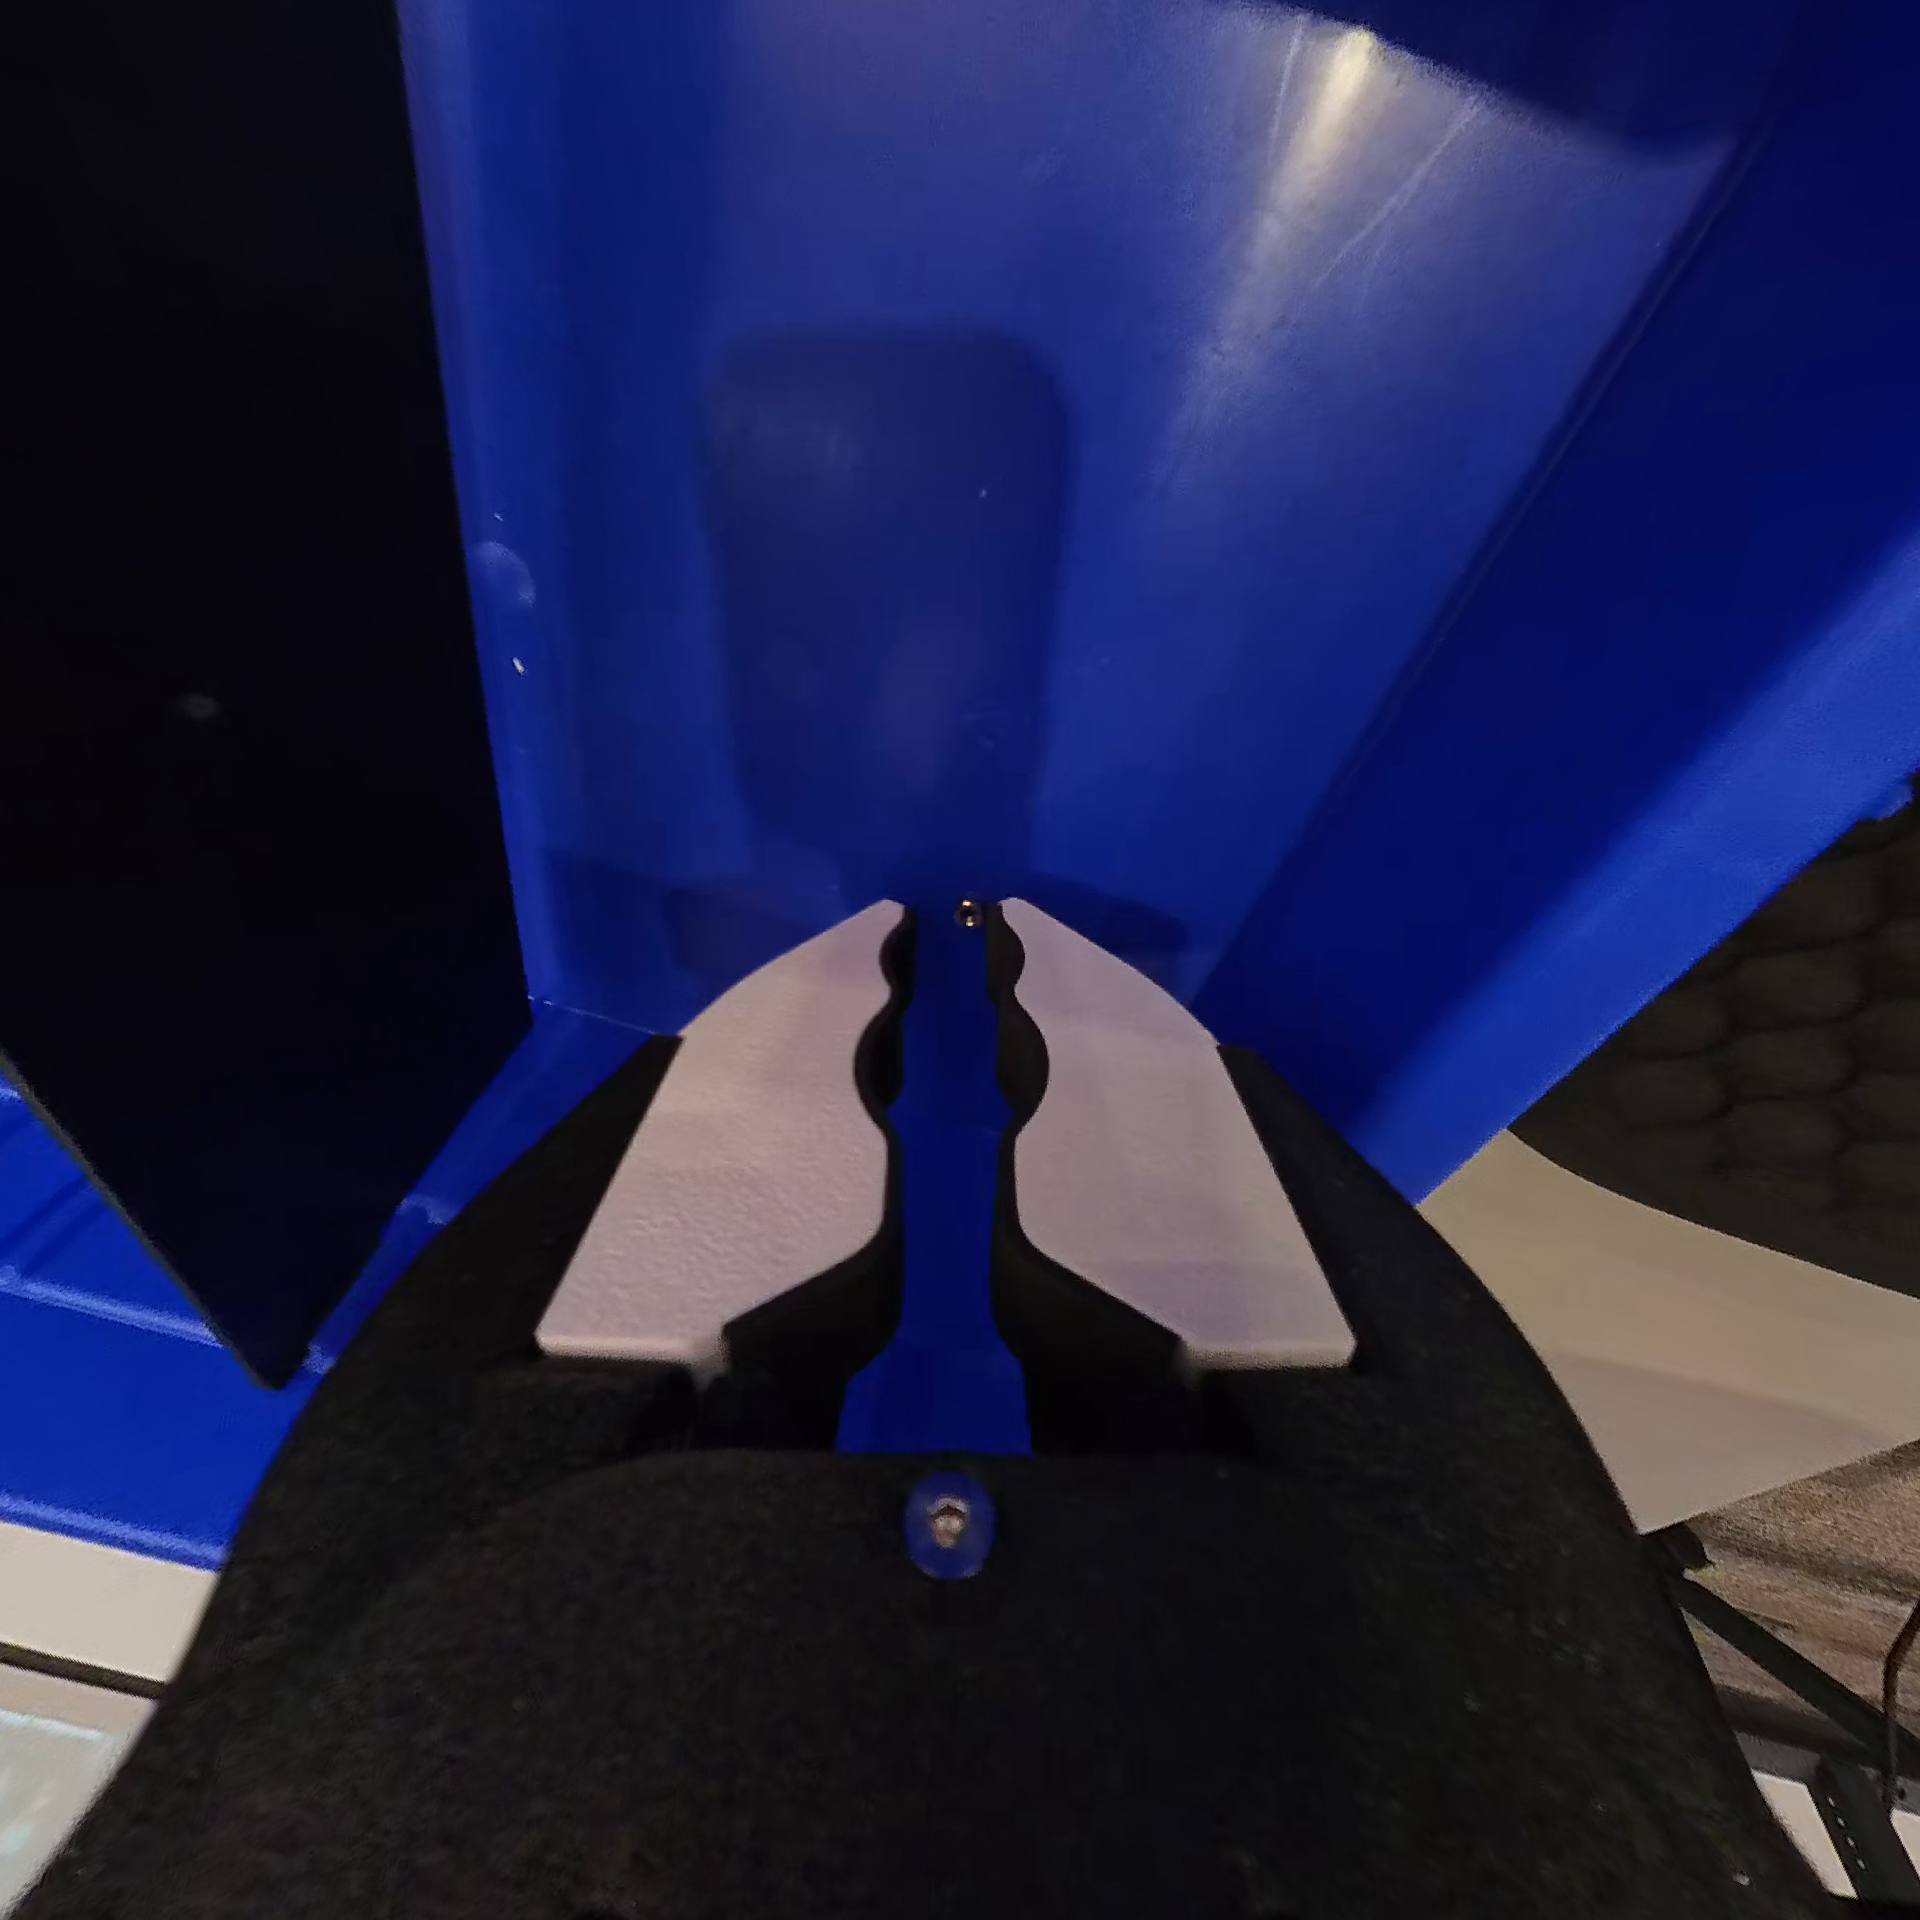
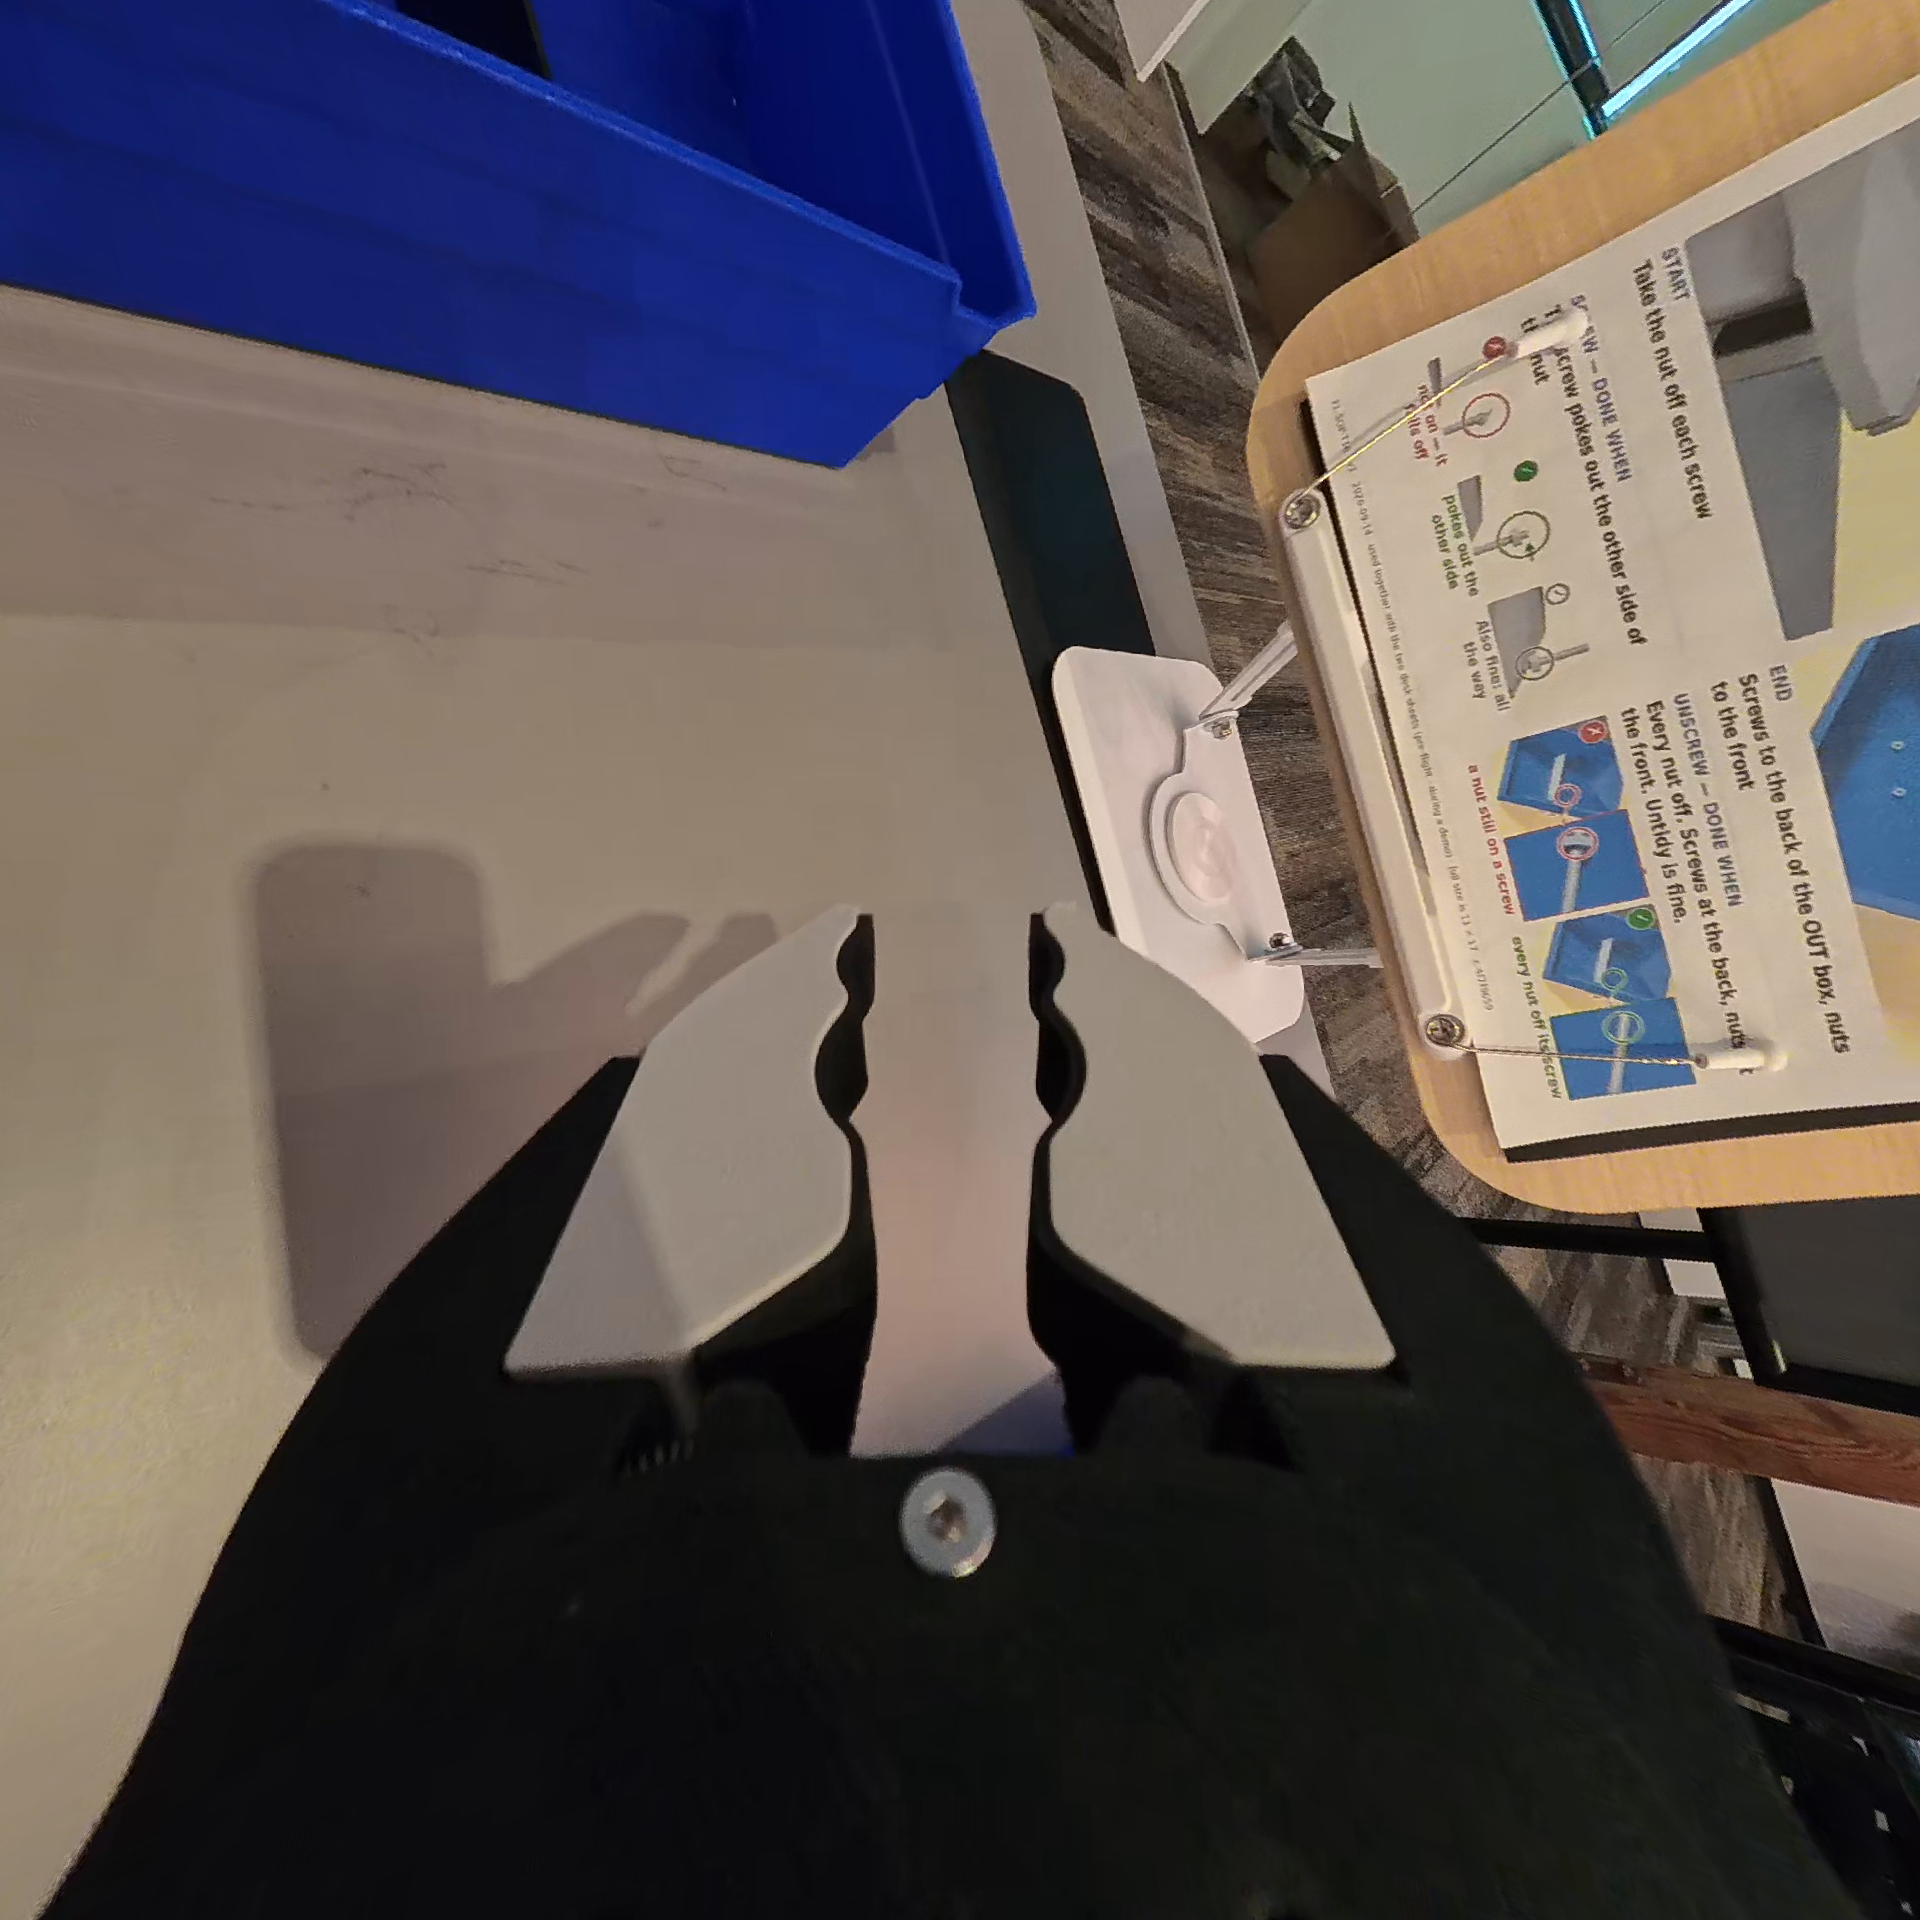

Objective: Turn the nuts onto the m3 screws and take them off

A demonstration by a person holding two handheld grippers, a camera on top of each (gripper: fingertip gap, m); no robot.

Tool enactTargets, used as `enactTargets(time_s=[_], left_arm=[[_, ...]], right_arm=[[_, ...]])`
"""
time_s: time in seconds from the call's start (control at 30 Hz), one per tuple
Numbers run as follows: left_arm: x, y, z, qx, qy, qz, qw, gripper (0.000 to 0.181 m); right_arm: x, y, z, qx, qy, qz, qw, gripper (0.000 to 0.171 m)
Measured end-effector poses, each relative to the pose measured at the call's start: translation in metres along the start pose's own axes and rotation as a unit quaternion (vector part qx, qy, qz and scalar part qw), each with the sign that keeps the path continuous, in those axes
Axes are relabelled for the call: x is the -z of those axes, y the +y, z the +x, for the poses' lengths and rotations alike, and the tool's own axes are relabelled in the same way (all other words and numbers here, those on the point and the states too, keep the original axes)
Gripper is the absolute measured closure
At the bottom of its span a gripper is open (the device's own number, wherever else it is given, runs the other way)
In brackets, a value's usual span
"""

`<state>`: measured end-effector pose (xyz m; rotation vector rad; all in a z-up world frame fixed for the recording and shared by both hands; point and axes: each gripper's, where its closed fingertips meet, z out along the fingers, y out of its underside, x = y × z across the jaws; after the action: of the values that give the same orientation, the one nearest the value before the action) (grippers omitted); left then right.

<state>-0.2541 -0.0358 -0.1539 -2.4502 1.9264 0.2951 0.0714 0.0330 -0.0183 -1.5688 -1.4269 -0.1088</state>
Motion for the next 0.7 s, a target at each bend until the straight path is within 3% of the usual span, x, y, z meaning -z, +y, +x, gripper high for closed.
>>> enactTargets(time_s=[0.43,0.57,0.7], left_arm=[[0.000,0.001,0.002,0.048,0.039,-0.001,0.998,0.176],[0.019,-0.013,-0.003,0.067,0.027,0.057,0.996,0.176],[0.064,-0.034,-0.013,0.081,-0.005,0.147,0.986,0.176]], right_arm=[[-0.001,0.001,-0.004,0.007,-0.009,-0.006,1.000,0.142],[0.000,0.001,-0.003,0.009,-0.008,-0.006,1.000,0.142],[0.002,0.002,0.001,0.006,-0.005,-0.006,1.000,0.142]])
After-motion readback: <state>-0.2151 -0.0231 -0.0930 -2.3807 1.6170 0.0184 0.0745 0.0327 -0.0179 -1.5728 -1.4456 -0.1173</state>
